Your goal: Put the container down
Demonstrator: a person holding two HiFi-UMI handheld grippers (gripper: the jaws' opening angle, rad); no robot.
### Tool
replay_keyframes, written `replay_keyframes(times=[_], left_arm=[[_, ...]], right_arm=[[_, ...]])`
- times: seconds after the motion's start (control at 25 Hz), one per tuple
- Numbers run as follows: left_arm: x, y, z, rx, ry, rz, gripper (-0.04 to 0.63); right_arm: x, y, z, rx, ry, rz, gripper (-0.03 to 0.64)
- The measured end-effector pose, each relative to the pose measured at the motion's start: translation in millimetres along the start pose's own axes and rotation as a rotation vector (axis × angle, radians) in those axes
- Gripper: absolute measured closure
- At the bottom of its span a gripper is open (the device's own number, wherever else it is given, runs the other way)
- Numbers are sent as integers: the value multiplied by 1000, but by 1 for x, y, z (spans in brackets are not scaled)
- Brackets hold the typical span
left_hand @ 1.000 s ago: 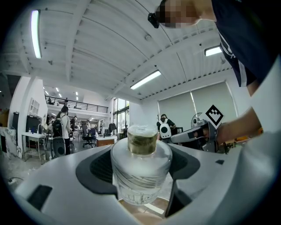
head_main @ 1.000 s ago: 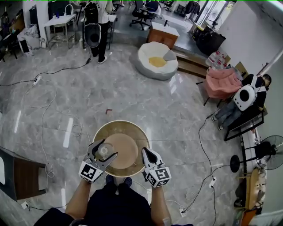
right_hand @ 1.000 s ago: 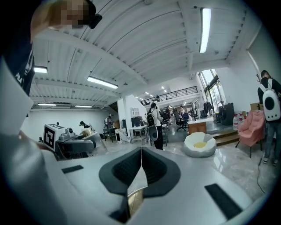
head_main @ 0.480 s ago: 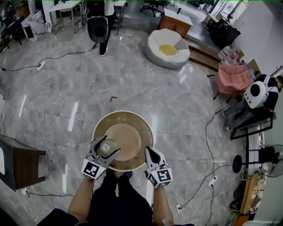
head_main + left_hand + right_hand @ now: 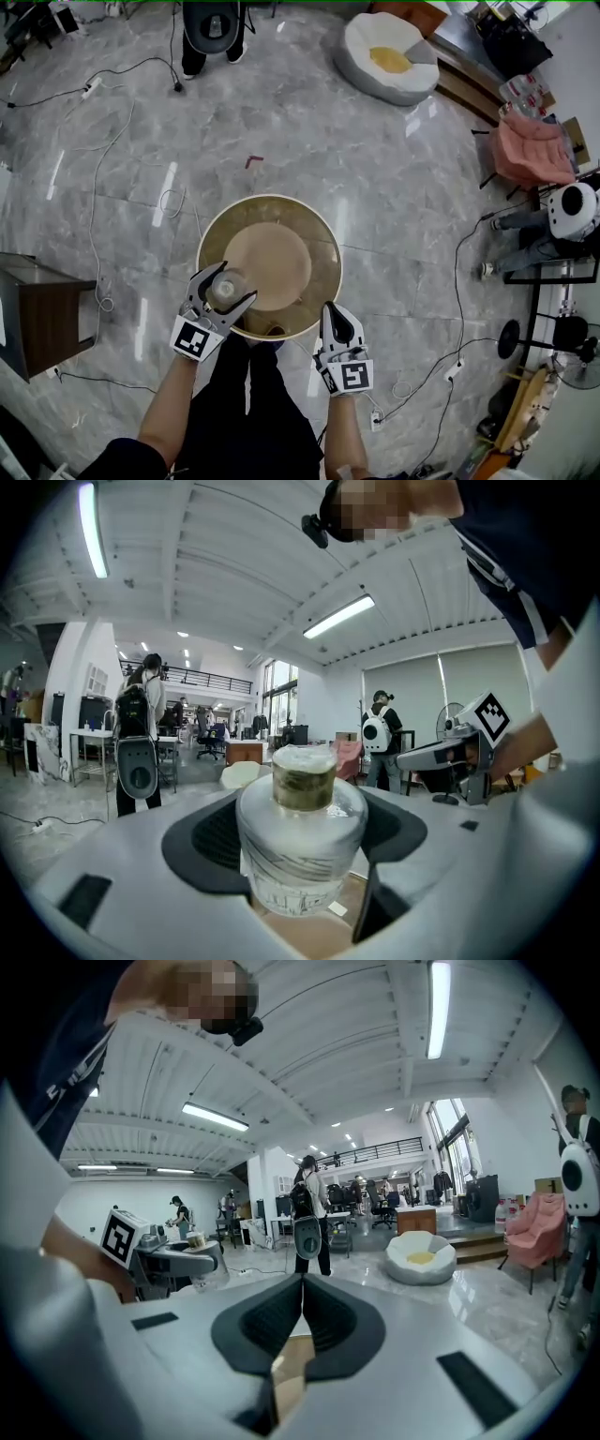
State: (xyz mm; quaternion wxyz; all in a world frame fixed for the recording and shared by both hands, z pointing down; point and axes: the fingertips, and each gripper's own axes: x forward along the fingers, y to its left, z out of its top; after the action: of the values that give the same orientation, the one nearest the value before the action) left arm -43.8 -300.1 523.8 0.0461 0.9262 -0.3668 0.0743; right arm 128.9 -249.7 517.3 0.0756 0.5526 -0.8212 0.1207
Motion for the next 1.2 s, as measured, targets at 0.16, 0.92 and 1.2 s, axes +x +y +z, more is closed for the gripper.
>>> replay_keyframes(times=[0.16, 0.92, 1.2], left_arm=[[20, 11, -37, 1, 6, 13, 250], [96, 34, -245, -27, 79, 23, 250], [110, 31, -292, 5, 83, 32, 250]], right_arm=[[15, -6, -45, 39, 30, 1, 588], [46, -9, -216, 43, 57, -14, 588], [43, -9, -254, 27, 39, -21, 588]])
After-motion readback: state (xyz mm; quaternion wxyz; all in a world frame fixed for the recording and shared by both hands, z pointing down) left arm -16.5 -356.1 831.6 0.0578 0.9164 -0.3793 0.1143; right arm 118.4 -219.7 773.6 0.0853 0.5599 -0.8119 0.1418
